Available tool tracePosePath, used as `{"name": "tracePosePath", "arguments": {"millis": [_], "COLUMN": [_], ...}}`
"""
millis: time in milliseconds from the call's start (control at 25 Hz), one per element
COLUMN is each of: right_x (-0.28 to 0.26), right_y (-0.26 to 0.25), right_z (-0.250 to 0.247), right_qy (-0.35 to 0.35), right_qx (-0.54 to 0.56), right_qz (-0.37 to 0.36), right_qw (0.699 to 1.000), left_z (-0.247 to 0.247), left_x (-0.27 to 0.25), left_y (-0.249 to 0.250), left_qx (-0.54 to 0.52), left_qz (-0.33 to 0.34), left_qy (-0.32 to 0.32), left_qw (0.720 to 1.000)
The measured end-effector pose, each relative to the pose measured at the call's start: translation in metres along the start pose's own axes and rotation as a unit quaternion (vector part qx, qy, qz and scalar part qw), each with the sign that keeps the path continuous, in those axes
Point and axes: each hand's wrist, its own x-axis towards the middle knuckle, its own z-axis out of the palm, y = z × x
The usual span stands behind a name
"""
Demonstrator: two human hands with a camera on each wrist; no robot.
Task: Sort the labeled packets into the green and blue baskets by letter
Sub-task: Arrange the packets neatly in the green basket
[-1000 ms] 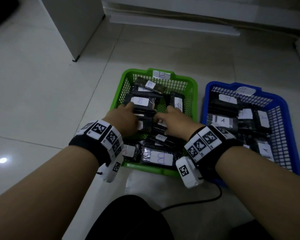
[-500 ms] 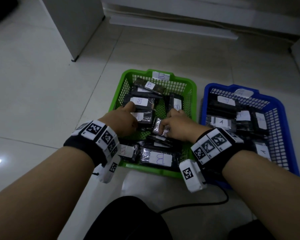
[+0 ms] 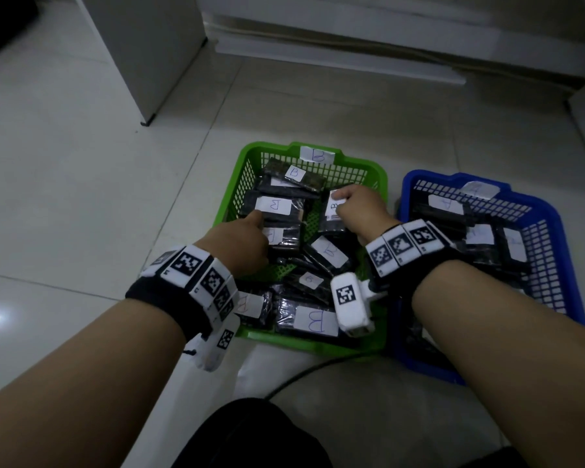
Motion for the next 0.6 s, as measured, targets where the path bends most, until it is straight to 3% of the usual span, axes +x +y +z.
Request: {"name": "tracePosePath", "arguments": {"millis": [120,240,320,480,600], "right_x": [0.011,0.018,0.016,0.009,0.010], "right_y": [0.003,0.008,0.010,0.008,0.007], "right_z": [0.012,0.011,0.007,0.008,0.008], "right_qy": [-0.060,0.036,0.048,-0.070,-0.123], "right_qx": [-0.026,-0.067,-0.097,-0.299,-0.370], "right_qz": [-0.014,-0.035,-0.045,-0.073,-0.072], "right_qw": [0.998,0.996,0.993,0.949,0.918], "left_z": [0.001,-0.001,-0.004,-0.002,-0.001], "left_x": [0.000,0.002,0.005,0.008,0.008], "left_y": [-0.001,0.000,0.003,0.005,0.005], "left_qx": [-0.004,-0.009,-0.016,-0.031,-0.026], "left_qz": [0.031,0.083,0.108,0.108,0.101], "left_qy": [0.028,0.079,0.081,0.039,0.039], "left_qw": [0.999,0.993,0.991,0.993,0.994]}}
